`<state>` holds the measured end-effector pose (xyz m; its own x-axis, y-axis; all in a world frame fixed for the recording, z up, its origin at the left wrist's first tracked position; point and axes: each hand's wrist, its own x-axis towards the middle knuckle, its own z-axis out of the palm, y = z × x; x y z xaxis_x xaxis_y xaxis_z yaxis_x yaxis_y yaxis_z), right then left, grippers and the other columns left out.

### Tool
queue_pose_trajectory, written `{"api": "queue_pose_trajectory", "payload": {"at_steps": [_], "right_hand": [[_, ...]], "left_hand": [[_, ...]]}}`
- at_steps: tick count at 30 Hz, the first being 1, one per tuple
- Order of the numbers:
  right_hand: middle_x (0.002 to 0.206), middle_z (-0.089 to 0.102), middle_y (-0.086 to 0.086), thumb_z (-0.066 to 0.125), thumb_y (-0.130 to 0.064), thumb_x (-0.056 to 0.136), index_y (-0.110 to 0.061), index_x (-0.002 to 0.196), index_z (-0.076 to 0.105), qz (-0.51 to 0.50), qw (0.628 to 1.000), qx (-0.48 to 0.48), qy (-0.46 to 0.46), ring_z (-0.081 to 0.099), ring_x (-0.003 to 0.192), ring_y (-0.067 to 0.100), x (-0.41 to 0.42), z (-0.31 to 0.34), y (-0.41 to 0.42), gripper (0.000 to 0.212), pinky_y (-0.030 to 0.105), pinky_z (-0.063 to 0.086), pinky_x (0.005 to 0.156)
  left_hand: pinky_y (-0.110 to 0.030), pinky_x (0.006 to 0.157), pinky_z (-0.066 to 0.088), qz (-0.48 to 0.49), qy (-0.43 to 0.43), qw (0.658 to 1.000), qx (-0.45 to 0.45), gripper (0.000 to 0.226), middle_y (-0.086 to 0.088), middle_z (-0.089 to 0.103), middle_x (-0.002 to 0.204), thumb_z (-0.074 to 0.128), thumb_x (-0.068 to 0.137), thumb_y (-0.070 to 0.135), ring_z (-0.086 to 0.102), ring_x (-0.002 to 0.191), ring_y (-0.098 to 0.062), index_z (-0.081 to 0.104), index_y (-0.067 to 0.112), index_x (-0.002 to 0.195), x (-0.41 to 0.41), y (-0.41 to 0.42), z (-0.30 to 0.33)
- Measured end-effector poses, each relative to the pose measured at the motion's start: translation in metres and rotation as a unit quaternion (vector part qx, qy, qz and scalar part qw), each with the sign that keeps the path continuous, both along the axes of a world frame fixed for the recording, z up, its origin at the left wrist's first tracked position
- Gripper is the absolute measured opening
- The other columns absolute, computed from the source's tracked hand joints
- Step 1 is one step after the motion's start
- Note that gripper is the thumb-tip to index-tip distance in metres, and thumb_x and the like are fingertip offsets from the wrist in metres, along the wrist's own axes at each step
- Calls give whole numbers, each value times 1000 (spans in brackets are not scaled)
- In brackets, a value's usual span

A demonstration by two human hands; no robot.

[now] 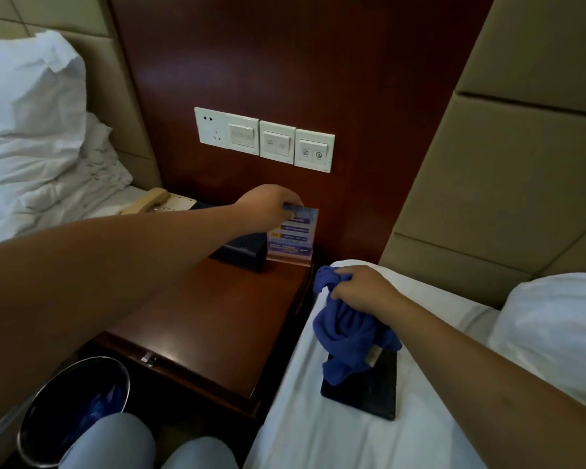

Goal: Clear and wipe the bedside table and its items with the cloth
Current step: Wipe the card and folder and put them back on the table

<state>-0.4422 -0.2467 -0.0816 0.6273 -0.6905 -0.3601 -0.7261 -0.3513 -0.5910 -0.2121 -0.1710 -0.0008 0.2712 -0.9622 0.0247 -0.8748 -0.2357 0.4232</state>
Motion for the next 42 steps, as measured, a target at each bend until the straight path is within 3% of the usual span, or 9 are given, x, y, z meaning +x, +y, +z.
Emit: {"api": "queue_pose_trajectory", "payload": {"at_steps": [4, 9, 15, 19, 24, 30, 34, 37, 42], "right_hand": [[77, 63, -1, 68, -16, 81, -33, 96, 60, 6, 999, 36, -2, 63, 77, 20, 14, -15, -20, 24, 29, 46, 65], [77, 63, -3, 70, -17, 81, -34, 108, 67, -4, 998, 63, -8, 64, 76, 20, 25, -32, -37, 31, 30, 47, 65], [115, 70, 6, 72, -24, 76, -31, 133, 64, -25, 996, 81, -10, 67, 97, 24, 28, -41, -41, 58, 35, 55, 80], [118, 69, 7, 72, -23, 76, -31, 132, 65, -27, 997, 73, -18, 67, 97, 24, 23, -32, -35, 57, 33, 53, 76], [102, 71, 11, 68, -14, 83, -20, 109, 74, -4, 999, 35, -14, 66, 91, 26, 10, -2, -18, 27, 41, 54, 78], [97, 71, 14, 71, -14, 81, -13, 104, 73, -9, 1000, -9, -12, 64, 83, 23, -28, 33, 6, 23, 32, 47, 67], [90, 71, 11, 70, -15, 78, -19, 96, 75, -22, 999, -22, -5, 68, 87, 26, -66, 46, 18, 19, 43, 56, 78], [84, 70, 7, 69, -15, 79, -21, 92, 73, -36, 999, -29, 2, 67, 81, 24, -98, 55, 29, 15, 39, 53, 73], [88, 67, 16, 69, -21, 73, -8, 98, 67, -55, 997, -44, 17, 61, 74, 23, -144, 76, 55, 29, 35, 48, 66]], "left_hand": [[-43, 84, 59, -2, -29, 999, 30, 33, 1, 71, 113, 51, 99, 12, 65, 99, -19, 72, 28, 119, 21, -39, -25], [-44, 91, 56, -4, -29, 998, 47, 36, -1, 69, 123, 51, 100, 10, 62, 108, -22, 70, 25, 126, 41, -68, -51], [-44, 93, 55, 14, -22, 998, 56, 41, -3, 69, 127, 46, 101, 8, 62, 108, -24, 70, 26, 128, 55, -78, -78], [-44, 96, 55, 25, -13, 999, 34, 53, -5, 60, 141, 49, 98, 4, 55, 125, -26, 56, 31, 144, 53, -77, -78], [-52, 121, 32, 11, -111, 994, -14, 61, 2, 44, 157, 63, 93, 11, 32, 148, -28, 48, 31, 149, 17, -45, -68], [-33, 90, 54, -4, 56, 984, 169, 23, -8, 71, 119, 60, 99, 17, 67, 104, -23, 70, 12, 120, -83, 29, -100], [-31, 71, 60, 73, 302, 903, 296, 12, -12, 75, 95, 59, 98, 6, 71, 79, -20, 70, 2, 102, -146, 69, -142], [-26, 61, 60, 142, 414, 857, 273, 16, -9, 75, 78, 54, 98, 5, 73, 70, -17, 66, 3, 88, -175, 80, -155], [-28, 64, 60, 216, 487, 820, 210, 14, -14, 69, 86, 68, 92, 8, 65, 70, -21, 69, 1, 104, -207, 90, -159]]}}
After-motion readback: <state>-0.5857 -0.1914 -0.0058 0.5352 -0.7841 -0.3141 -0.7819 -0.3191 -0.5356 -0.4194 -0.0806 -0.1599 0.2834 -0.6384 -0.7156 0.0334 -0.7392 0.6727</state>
